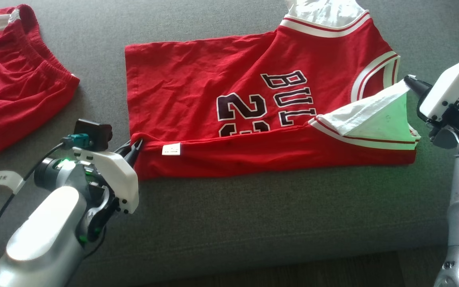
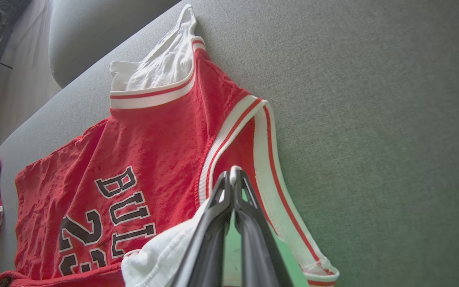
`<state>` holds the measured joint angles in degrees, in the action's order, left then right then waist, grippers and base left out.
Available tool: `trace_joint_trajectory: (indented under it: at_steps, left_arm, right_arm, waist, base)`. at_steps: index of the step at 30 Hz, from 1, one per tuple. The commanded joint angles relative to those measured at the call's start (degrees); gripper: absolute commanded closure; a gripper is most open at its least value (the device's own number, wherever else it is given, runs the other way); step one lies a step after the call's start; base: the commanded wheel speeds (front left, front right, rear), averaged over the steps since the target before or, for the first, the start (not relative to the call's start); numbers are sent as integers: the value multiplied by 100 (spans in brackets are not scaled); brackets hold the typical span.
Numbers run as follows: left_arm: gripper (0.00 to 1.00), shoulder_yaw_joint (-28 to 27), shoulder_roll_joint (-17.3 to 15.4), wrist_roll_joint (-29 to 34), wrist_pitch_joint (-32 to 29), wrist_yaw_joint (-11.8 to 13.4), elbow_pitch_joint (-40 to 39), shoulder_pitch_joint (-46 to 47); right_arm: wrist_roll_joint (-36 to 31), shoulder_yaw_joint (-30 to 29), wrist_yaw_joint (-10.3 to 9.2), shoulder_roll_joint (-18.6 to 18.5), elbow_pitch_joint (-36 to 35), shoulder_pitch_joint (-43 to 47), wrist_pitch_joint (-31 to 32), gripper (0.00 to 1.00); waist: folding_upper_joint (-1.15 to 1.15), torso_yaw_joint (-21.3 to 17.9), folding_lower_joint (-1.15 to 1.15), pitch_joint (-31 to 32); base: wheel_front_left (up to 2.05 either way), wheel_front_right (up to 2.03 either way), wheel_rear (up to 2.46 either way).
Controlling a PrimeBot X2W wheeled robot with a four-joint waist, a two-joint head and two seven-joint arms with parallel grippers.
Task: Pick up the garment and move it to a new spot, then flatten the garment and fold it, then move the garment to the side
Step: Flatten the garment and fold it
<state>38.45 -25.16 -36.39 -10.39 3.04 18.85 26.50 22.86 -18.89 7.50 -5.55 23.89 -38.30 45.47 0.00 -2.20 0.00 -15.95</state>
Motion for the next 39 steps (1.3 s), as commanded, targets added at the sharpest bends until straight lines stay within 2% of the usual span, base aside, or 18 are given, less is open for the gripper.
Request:
trace_joint_trajectory:
  at_steps: [1, 12, 13, 14, 19, 26, 33, 39]
  left_arm:
    - [100, -222, -150, 48, 82, 37, -99, 302]
    - [100, -216, -75, 47, 185, 91, 105, 406]
    - [65, -213, -58, 44, 190, 99, 126, 415]
    - [0, -205, -40, 47, 198, 109, 149, 422]
    - [0, -202, 58, 65, 324, 178, 269, 458]
    - [0, -485, 216, 163, 1167, 571, 371, 455]
    - [0, -649, 310, 212, 1805, 892, 305, 169]
    - [0, -737, 483, 268, 2296, 1261, 78, -331]
  right_arm:
    - [49, 85, -1, -43, -202, -308, -55, 100]
    - [27, 87, -1, -74, 44, -421, -278, 100]
    - [-4, 95, -1, -78, 52, -426, -345, 0]
    - [-15, 72, -1, -71, 97, -428, -368, 0]
    - [-100, 25, -1, -61, 228, -445, -552, 0]
    - [-356, -132, -1, -26, 280, -380, -1076, 0]
    - [-357, 287, -1, -36, -411, 151, -1838, 0]
    - [-505, 762, -1, -46, -1409, 1044, -2942, 0]
  waist:
    - [0, 3, 0, -7]
    - [0, 15, 0, -71]
    - [0, 17, 0, -74]
    - [0, 17, 0, -74]
    - [0, 25, 0, -30]
    - [0, 20, 0, 196]
    - [0, -2, 0, 432]
    - [0, -67, 0, 641]
  base:
    - [0, 0, 0]
    - [0, 0, 0]
    - [0, 0, 0]
    - [0, 0, 0]
    - [0, 0, 0]
    - [0, 0, 0]
    - [0, 0, 0]
    - [0, 0, 0]
